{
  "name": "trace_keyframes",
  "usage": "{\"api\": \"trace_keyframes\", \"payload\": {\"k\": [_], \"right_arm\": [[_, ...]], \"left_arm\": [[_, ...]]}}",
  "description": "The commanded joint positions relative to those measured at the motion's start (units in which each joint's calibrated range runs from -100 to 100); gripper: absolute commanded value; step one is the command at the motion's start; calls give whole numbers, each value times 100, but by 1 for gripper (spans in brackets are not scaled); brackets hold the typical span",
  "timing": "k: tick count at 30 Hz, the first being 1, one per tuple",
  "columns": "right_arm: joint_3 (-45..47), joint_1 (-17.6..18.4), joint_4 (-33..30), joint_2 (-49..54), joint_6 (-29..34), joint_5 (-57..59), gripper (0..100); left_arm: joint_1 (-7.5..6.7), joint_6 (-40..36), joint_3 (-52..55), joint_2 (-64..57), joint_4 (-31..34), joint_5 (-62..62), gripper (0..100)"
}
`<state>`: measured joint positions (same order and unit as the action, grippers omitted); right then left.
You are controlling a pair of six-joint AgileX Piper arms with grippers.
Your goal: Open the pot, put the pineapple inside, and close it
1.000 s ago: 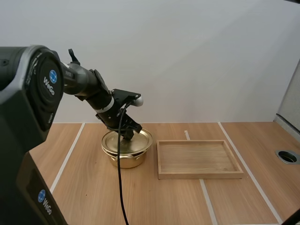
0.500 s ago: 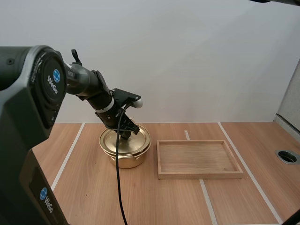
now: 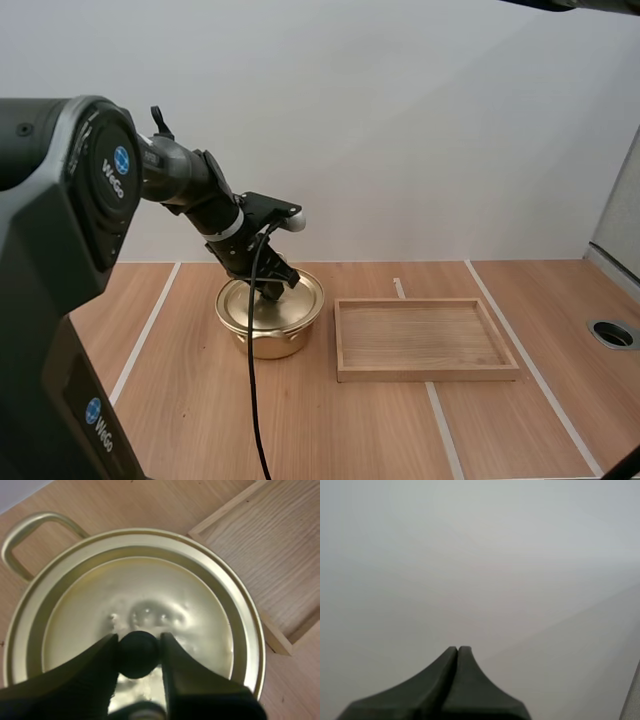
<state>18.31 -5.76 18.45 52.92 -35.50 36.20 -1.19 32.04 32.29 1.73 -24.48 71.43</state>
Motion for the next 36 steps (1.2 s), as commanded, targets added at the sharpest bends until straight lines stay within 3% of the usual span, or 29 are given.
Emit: {"api": "trace_keyframes", "payload": {"k": [1, 7, 10, 14, 19, 25, 30, 36], "right_arm": [[-23, -21, 0, 71, 15, 99, 0], [-23, -21, -23, 71, 162, 671, 0], [-23, -21, -32, 71, 162, 805, 1], [-23, -21, -32, 71, 162, 805, 9], [-23, -21, -260, 71, 162, 805, 9], [-23, -21, -416, 71, 162, 872, 9], [-23, -21, 58, 84, 313, 893, 9], [-7, -21, 196, 319, 327, 740, 9]], "left_arm": [[-10, 90, -31, 9, -151, 321, 100], [-10, 8, -627, -272, -319, 339, 100], [-10, -278, -1283, -640, -319, 154, 100], [-2, -812, -2469, -1308, -282, -175, 100], [-2, -1371, -3744, -2118, -373, -924, 100], [-2, -1384, -4735, -3136, -389, -1234, 100], [-2, -2011, -4573, -4141, -389, -1387, 100], [-2, -2165, -3056, -5448, -229, -3857, 100]]}}
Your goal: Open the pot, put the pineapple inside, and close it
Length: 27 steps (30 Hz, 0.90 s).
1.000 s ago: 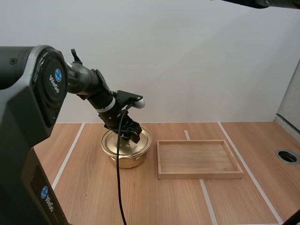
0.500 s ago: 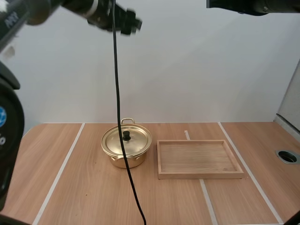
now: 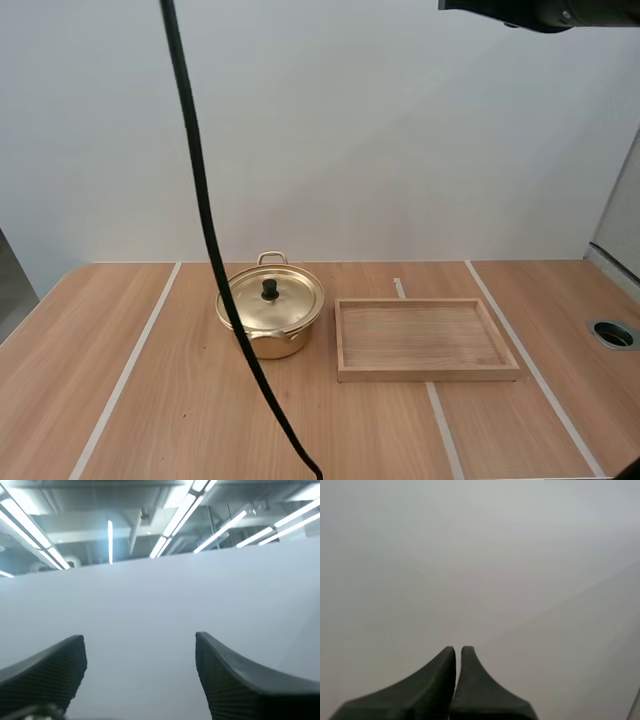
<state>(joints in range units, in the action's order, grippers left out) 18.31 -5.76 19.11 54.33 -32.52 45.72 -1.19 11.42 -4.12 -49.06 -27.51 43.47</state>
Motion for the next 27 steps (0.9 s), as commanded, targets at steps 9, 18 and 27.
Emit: {"api": "trace_keyframes", "payload": {"k": [9, 18, 27], "right_arm": [[776, -21, 114, 996, 111, -2154, 9], [2860, -21, 70, 2039, 91, -3788, 9], [4368, -21, 475, 2710, 91, -3307, 9]], "left_arm": [[-2, -103, 3605, -2291, 439, -2049, 100], [5, -230, 6218, -3876, 996, -3206, 100], [215, -503, 7232, -4420, 1097, -3260, 100]]}}
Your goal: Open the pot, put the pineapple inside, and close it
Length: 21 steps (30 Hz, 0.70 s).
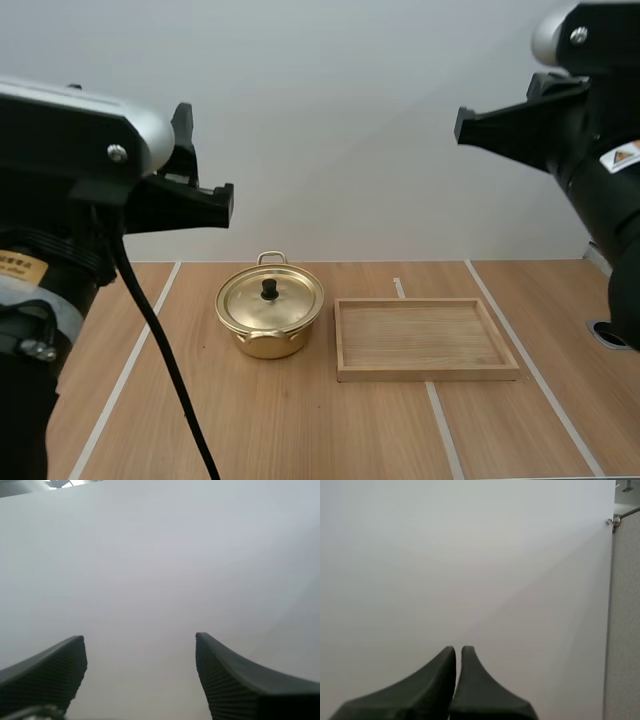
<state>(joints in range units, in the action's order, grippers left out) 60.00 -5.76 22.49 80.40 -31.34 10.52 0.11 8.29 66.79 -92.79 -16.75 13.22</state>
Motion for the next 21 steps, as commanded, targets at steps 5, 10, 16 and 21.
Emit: {"api": "trace_keyframes", "payload": {"k": [5, 10, 16, 21], "right_arm": [[487, 61, 508, 73, -409, 1397, 9], [850, 402, 1834, 63, -2317, 2520, 9], [1515, 707, 2619, 115, -3741, 2650, 9], [2090, 734, 2570, 438, -4287, 2046, 9]], "left_arm": [[169, -664, 475, -47, 74, -176, 100], [169, -675, 867, -47, 669, -78, 100], [169, -1214, 1358, -47, 671, -98, 100], [169, -1418, 1439, -47, 802, -193, 100]]}}
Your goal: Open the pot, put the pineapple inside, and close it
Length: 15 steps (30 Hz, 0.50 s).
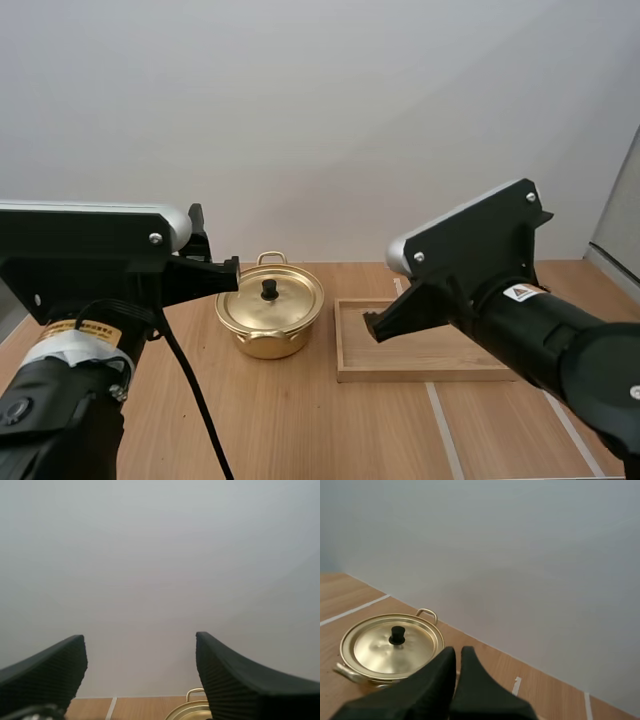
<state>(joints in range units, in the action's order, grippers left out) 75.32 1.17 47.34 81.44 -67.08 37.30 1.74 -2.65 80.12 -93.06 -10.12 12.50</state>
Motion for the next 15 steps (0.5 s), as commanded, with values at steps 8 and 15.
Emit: {"api": "trace_keyframes", "payload": {"k": [8, 15], "right_arm": [[1444, 42, 440, 1657, -717, -1409, 9], [2384, 8, 450, 1741, -391, -1596, 9]], "left_arm": [[-484, -333, 365, -20, 635, 554, 100], [-484, -500, 1586, -313, 854, 15, 100]]}}
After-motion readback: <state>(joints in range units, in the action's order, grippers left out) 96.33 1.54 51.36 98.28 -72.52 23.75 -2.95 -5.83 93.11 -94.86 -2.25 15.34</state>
